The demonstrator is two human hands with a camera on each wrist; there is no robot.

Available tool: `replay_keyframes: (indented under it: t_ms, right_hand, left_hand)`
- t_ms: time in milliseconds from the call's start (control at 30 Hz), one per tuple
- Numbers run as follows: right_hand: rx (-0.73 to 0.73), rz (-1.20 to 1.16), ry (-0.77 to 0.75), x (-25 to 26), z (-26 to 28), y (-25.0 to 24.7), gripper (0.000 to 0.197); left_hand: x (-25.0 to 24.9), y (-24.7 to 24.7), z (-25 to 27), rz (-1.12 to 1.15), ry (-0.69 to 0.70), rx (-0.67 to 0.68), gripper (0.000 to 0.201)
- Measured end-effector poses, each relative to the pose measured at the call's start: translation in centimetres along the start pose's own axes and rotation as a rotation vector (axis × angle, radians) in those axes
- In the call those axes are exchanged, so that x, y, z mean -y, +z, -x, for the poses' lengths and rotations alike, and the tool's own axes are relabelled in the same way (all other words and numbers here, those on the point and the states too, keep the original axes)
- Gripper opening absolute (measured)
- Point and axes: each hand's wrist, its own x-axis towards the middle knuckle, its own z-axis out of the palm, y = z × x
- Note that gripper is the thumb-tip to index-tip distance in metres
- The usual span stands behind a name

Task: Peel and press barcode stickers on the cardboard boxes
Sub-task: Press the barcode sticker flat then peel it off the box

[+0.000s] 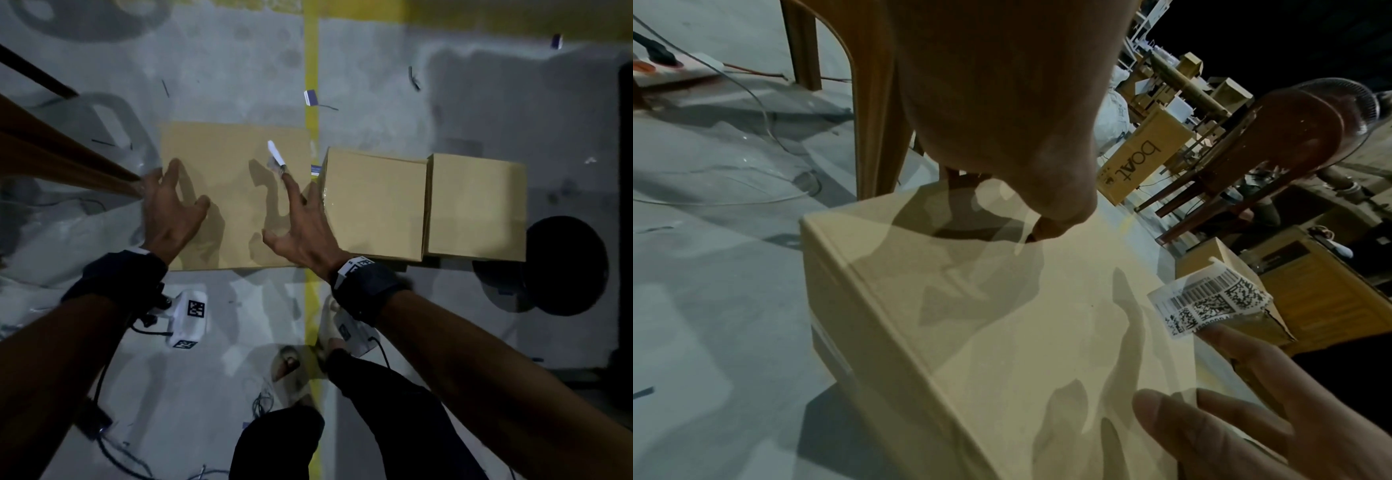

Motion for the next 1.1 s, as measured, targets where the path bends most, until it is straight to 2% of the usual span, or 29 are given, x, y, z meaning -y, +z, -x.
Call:
replay_keyframes:
  t_ms: [400, 767, 1100]
  right_hand:
    - [-0.001, -0.014, 0.048, -5.3, -4.4, 1.7, 0.114]
    - [0.054, -0.099, 0.131, -7.3, -5.6, 2.6, 0.116]
    - [0.067, -0.088, 0.122, -8.1, -6.5, 4.0, 0.122]
  left_hand:
    - [1.6, 7.1, -3.5, 0.027, 0.01, 0.102, 0.084]
    - [2.7, 9.9, -4.8, 0.008, 0.048, 0.149, 0.081]
    - [3.5, 11.2, -6.1, -0.016, 0.044, 0.154, 0.082]
